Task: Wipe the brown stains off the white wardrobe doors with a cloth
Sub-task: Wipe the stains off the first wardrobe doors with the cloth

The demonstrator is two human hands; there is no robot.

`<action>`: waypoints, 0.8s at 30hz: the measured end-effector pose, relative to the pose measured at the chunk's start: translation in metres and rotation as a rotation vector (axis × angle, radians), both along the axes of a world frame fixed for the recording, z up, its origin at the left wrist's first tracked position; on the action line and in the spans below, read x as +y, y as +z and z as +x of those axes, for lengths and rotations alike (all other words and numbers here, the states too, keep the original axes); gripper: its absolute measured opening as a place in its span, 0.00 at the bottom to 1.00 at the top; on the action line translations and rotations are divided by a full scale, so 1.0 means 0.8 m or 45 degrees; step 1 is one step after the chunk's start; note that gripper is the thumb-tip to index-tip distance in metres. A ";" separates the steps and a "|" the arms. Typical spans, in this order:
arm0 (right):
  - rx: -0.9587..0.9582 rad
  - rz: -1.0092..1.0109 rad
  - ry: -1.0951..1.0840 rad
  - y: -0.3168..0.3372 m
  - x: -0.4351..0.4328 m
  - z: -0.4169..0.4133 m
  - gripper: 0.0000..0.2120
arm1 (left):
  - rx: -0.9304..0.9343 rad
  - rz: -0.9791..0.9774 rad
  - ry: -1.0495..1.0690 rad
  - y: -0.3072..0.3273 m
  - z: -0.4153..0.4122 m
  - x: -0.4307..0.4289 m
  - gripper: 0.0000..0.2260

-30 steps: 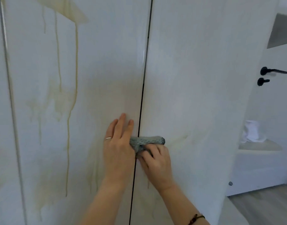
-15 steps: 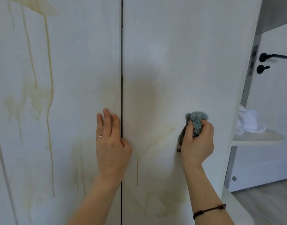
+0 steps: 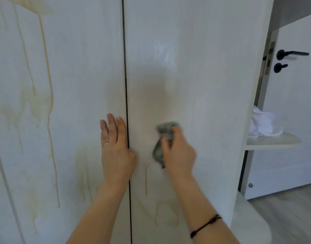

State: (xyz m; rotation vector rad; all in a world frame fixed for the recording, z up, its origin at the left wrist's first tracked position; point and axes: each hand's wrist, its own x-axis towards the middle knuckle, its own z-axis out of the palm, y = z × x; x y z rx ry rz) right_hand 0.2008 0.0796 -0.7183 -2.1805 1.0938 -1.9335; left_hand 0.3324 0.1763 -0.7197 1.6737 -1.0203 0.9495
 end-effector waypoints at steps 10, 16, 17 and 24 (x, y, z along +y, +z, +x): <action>-0.512 0.236 -0.290 -0.005 -0.065 -0.093 0.13 | 0.003 0.063 0.006 0.000 -0.005 -0.004 0.39; 0.156 0.019 0.172 -0.035 0.016 0.000 0.12 | 0.048 0.060 0.020 0.004 -0.012 -0.004 0.42; 0.280 -0.060 0.235 -0.050 0.028 0.014 0.12 | 0.057 0.068 0.012 0.004 -0.012 -0.002 0.44; 0.572 -0.292 0.258 -0.098 0.021 0.006 0.14 | 0.056 0.036 -0.075 0.001 -0.005 0.004 0.45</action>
